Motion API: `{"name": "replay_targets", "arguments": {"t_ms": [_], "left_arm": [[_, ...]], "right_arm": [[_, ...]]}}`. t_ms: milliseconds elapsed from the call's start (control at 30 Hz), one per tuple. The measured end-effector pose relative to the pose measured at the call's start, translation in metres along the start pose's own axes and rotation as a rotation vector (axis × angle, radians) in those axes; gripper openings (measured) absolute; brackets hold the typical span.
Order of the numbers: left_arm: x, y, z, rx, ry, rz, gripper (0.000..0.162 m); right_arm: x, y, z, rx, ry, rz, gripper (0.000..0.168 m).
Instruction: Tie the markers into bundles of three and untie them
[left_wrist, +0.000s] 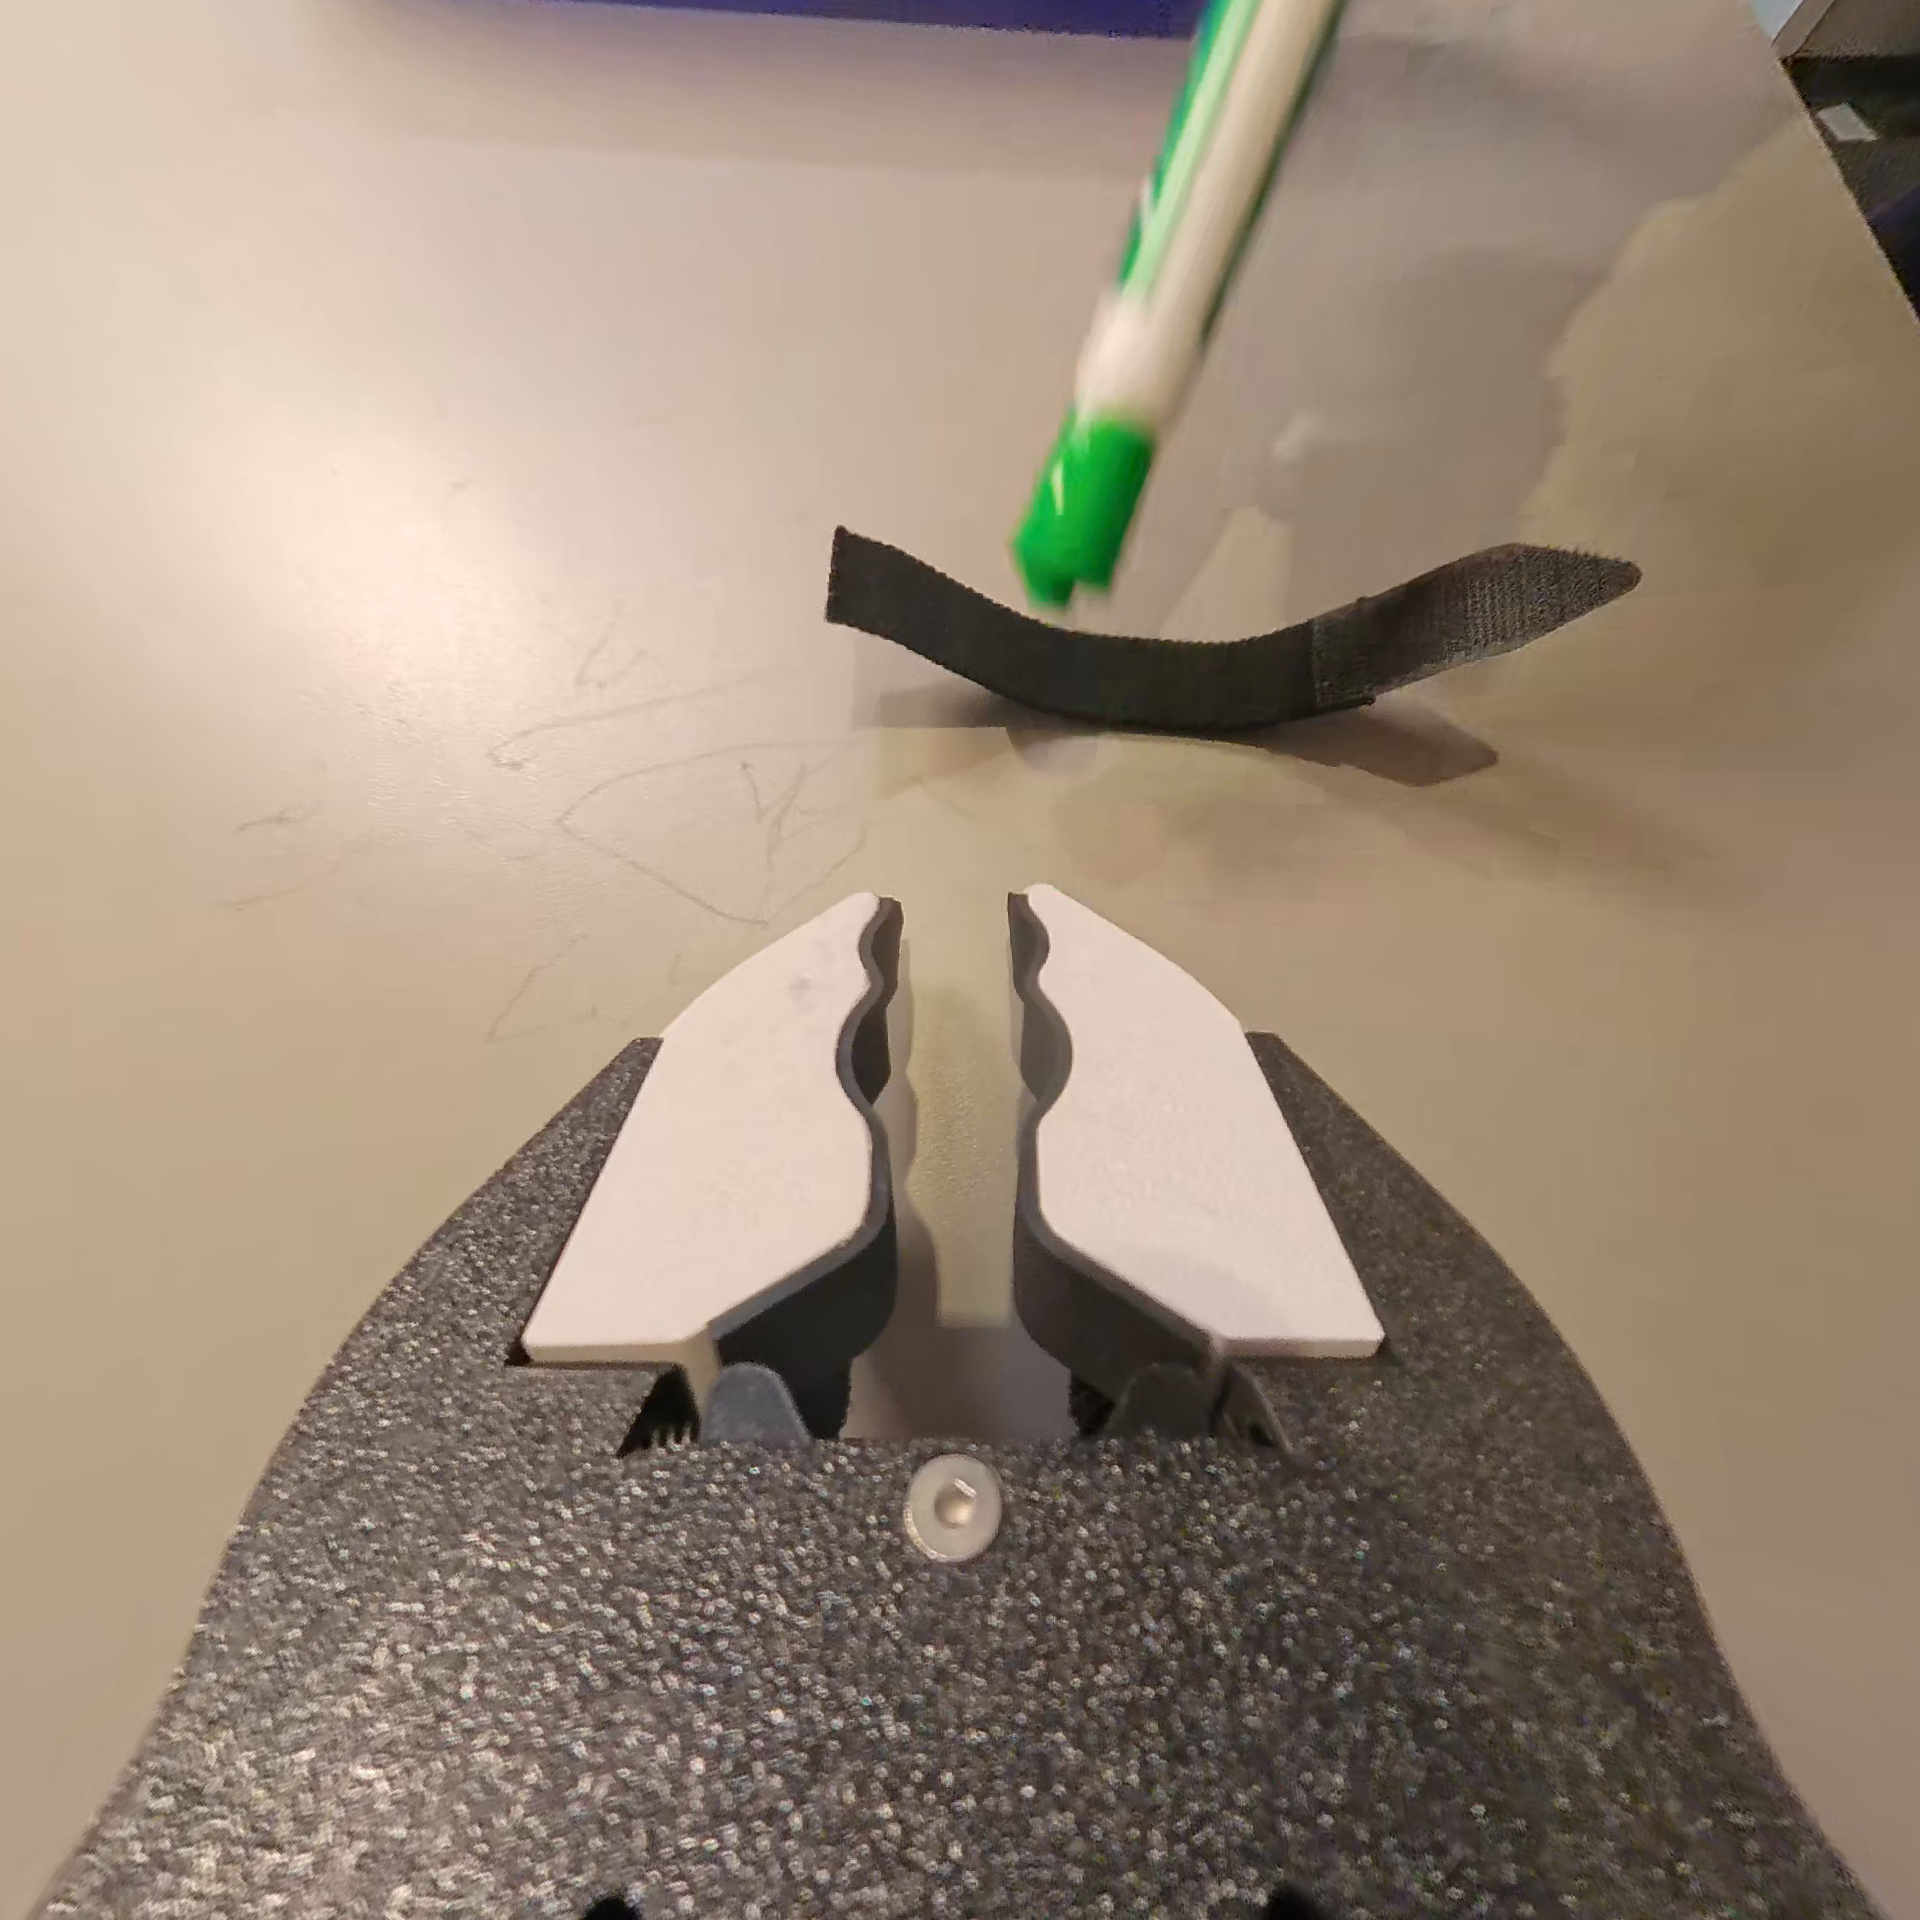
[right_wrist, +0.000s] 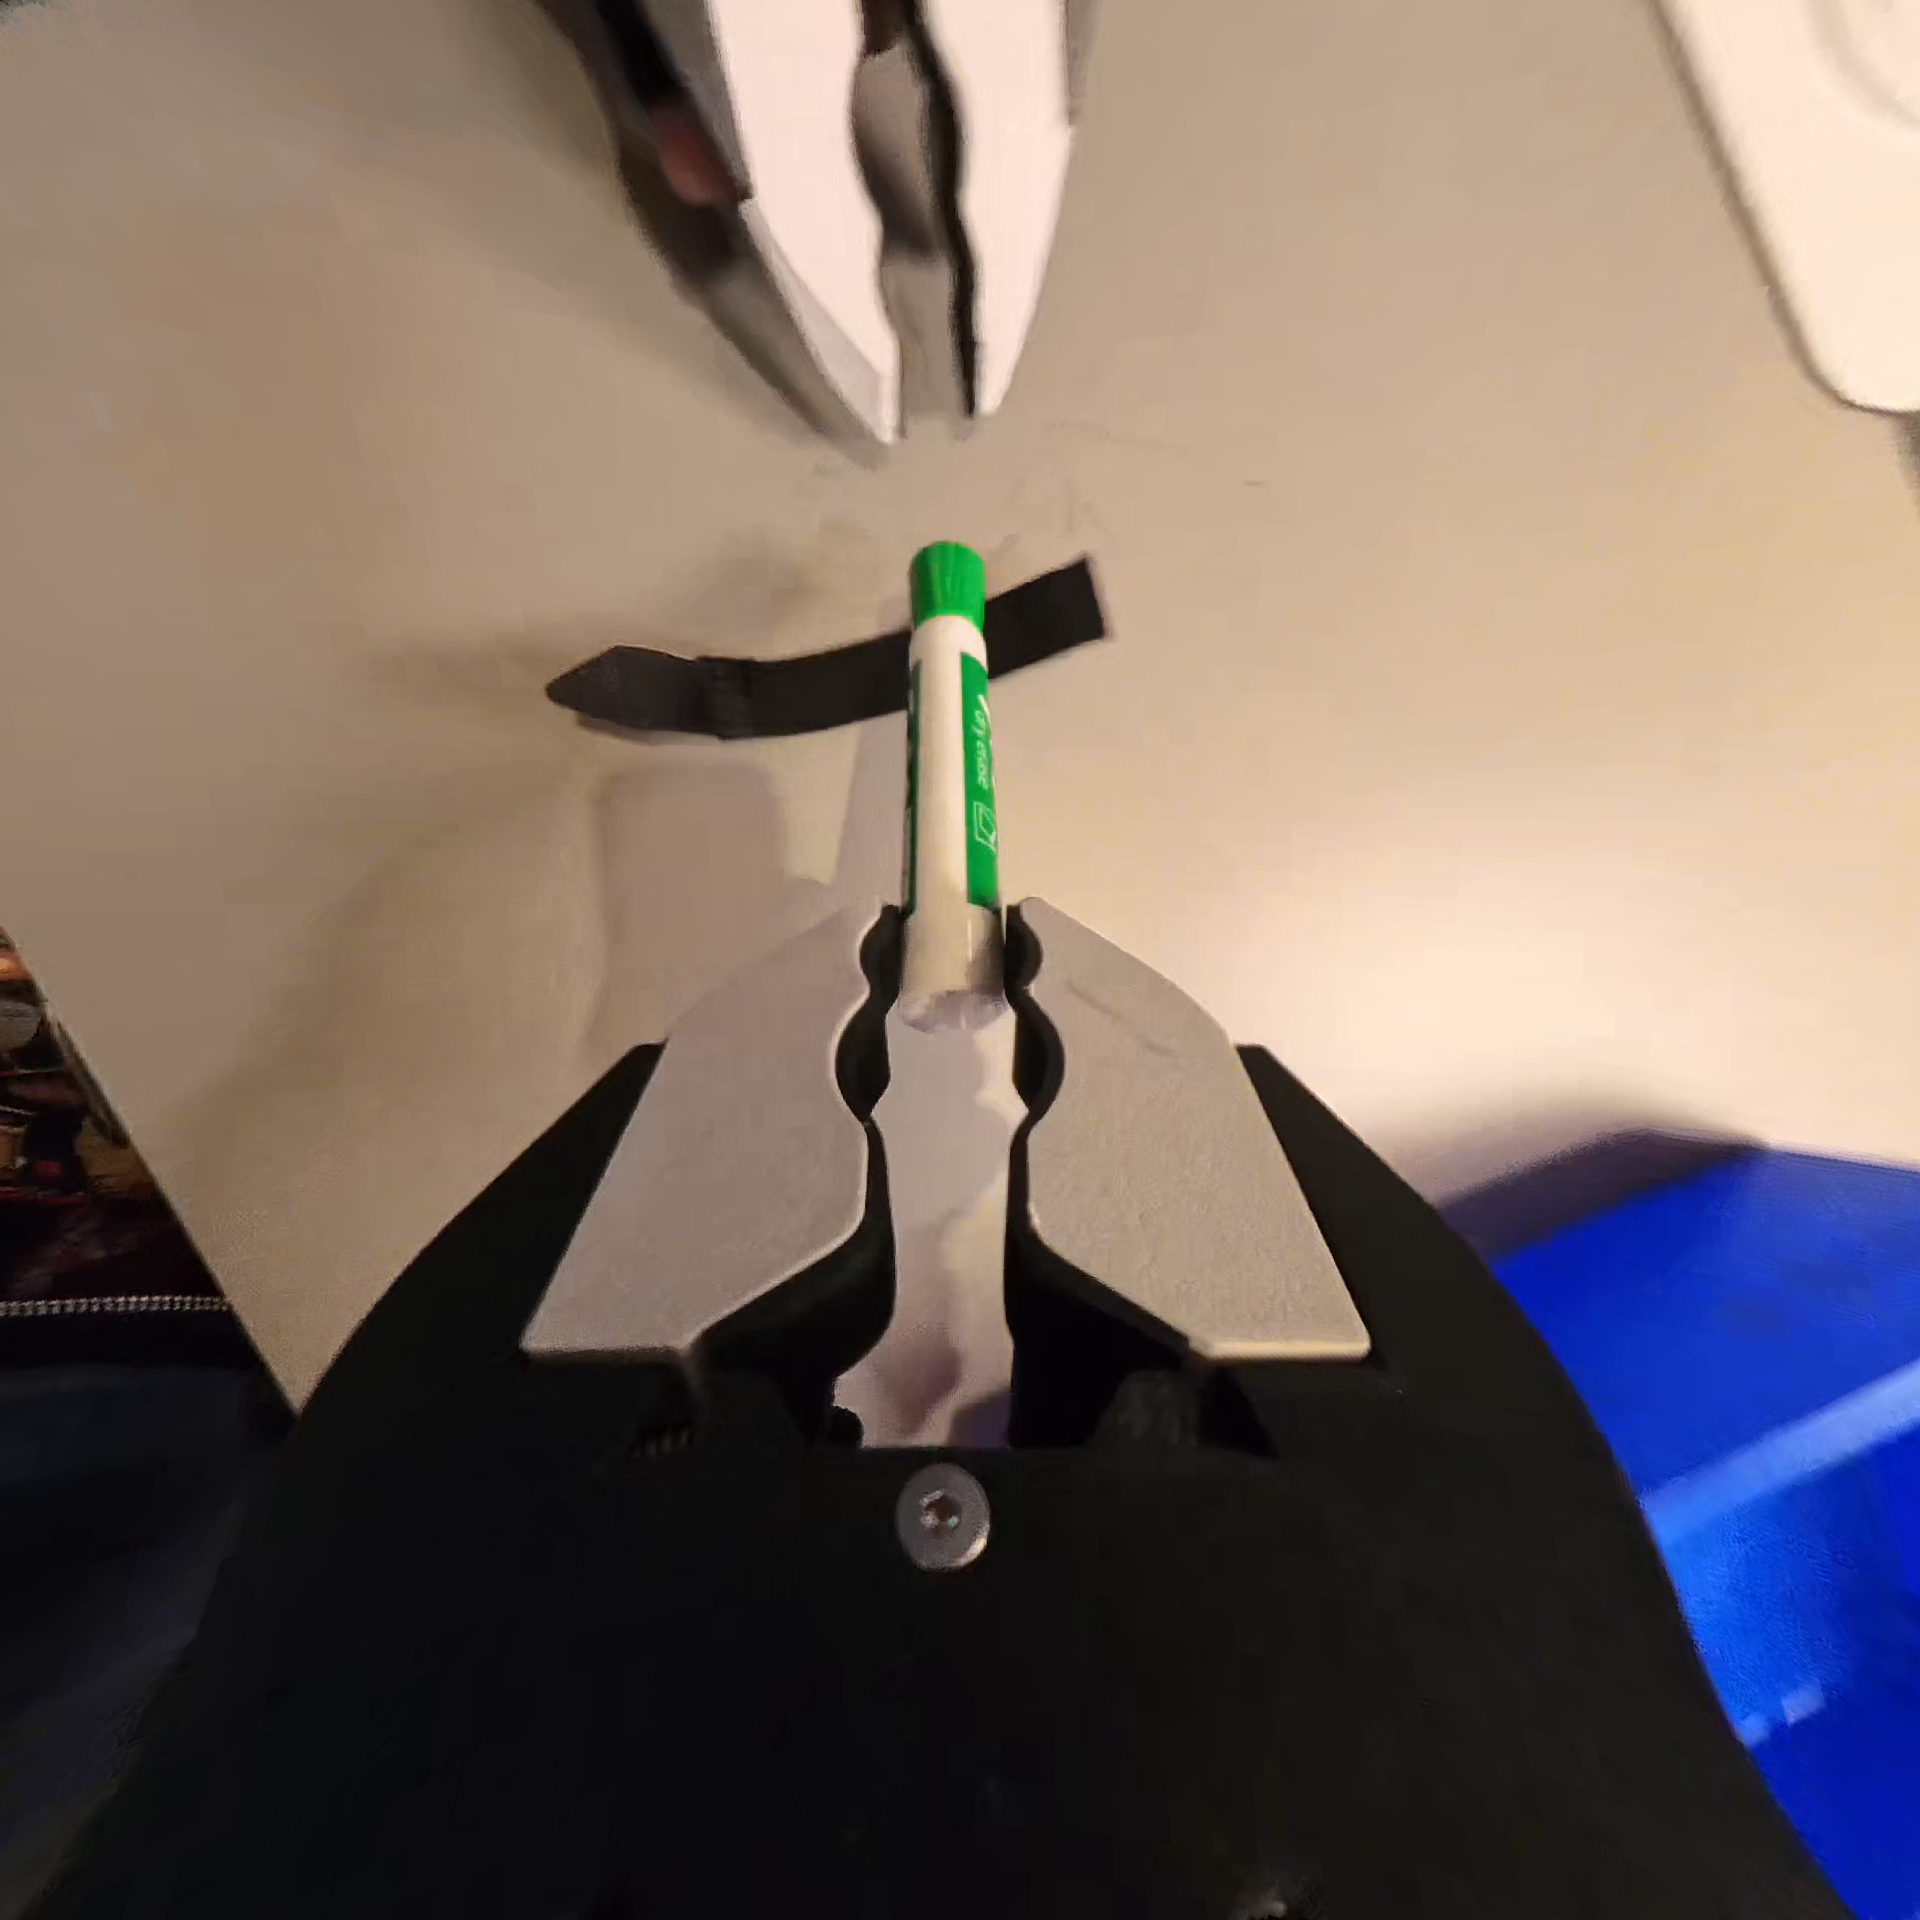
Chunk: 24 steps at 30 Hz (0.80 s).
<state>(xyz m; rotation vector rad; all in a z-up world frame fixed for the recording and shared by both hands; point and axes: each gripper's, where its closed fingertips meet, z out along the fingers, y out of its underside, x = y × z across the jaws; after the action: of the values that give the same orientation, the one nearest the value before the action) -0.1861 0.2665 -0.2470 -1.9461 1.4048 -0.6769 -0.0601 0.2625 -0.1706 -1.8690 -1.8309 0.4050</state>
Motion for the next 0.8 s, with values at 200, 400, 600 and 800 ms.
{"name": "replay_targets", "arguments": {"t_ms": [200,400,600,800], "left_arm": [[0.0,0.001,0.001,-0.006,0.002,-0.003,0.021],[-0.001,0.002,0.002,-0.016,-0.005,-0.003,0.021],[-0.001,0.003,0.002,-0.024,-0.02,0.007,0.021],[0.0,0.004,0.003,-0.032,-0.001,-0.001,0.021]], "right_arm": [[0.074,0.05,-0.119,0.104,0.33,0.234,0.019],[0.129,0.171,-0.138,-0.078,0.519,0.506,0.019],[0.115,0.243,-0.078,-0.217,0.314,0.671,0.019],[0.1,0.239,-0.078,-0.221,0.19,0.679,0.031]]}}
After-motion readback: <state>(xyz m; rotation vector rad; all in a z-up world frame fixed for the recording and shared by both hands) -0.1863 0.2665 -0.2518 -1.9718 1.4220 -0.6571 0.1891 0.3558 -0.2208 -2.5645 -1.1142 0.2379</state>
